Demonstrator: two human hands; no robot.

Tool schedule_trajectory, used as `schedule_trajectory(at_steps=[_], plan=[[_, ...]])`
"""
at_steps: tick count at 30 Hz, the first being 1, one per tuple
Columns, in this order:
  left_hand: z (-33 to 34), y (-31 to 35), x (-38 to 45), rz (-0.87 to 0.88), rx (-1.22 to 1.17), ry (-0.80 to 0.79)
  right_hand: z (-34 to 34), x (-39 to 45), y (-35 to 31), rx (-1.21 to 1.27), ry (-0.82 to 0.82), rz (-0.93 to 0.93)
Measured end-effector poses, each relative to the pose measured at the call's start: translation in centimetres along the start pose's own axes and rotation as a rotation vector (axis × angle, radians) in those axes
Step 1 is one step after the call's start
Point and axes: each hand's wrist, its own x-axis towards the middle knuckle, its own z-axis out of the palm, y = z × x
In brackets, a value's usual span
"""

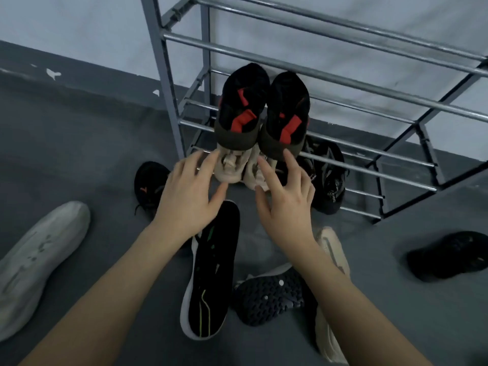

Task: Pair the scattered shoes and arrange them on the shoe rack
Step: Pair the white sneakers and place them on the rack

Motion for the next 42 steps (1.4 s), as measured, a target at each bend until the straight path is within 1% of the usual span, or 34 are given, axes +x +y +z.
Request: schedule_trajectory(at_steps=[3, 5, 8, 9, 13, 15, 18, 23, 25, 27, 30, 32, 35, 38, 40, 42], plan=[[0.9, 0.2, -4.1, -0.062, -0.091, -0.056, 0.1, -3.4, 0.2, 0.093, -0.151, 0.03], [2.0, 0.7, -6.8, -0.086, -0.137, -0.109, 0.3, -6.0, 0.9, 0.112, -0.262, 0.041], [4.3, 1.7, -10.8, -0.123, -0.197, -0.252, 0.6, -10.3, 2.6, 0.065, -0.419, 0.041], [5.0, 2.0, -12.0, -0.106, -0.187, -0.308, 0.6, -11.6, 3.3, 0.042, -0.451, 0.044], [8.3, 4.1, -14.8, 0.004, -0.106, -0.458, 0.3, -15.6, 7.8, -0.167, -0.535, 0.037], [9.8, 5.2, -15.3, 0.047, -0.081, -0.485, -0.3, -16.8, 9.7, -0.233, -0.557, 0.042], [12.0, 6.6, -15.5, 0.16, 0.035, -0.532, -0.7, -18.0, 11.1, -0.301, -0.551, 0.014], [14.3, 7.9, -14.1, 0.17, 0.167, -0.548, 0.1, -18.6, 12.4, -0.344, -0.569, 0.018], [14.6, 8.0, -13.7, 0.183, 0.174, -0.538, 0.2, -18.6, 12.8, -0.366, -0.543, 0.021], [14.5, 8.2, -13.6, 0.223, 0.161, -0.473, -0.2, -18.5, 12.7, -0.353, -0.497, 0.045], [13.4, 8.9, -13.8, 0.254, 0.146, -0.34, -1.2, -17.7, 11.8, -0.192, -0.417, 0.138], [12.4, 9.3, -14.0, 0.244, 0.135, -0.281, -1.8, -17.0, 11.0, -0.11, -0.387, 0.13], [10.7, 8.8, -14.4, 0.242, 0.165, -0.214, -1.9, -16.8, 10.8, -0.156, -0.423, 0.059], [8.6, 7.4, -14.8, 0.195, 0.218, -0.144, -1.6, -17.2, 10.8, -0.219, -0.503, 0.095], [7.5, 6.6, -15.2, 0.121, 0.218, -0.111, -1.6, -17.5, 9.9, -0.178, -0.516, 0.104], [6.6, 6.1, -15.7, 0.044, 0.188, -0.085, -1.8, -17.5, 8.3, -0.085, -0.501, 0.11]])
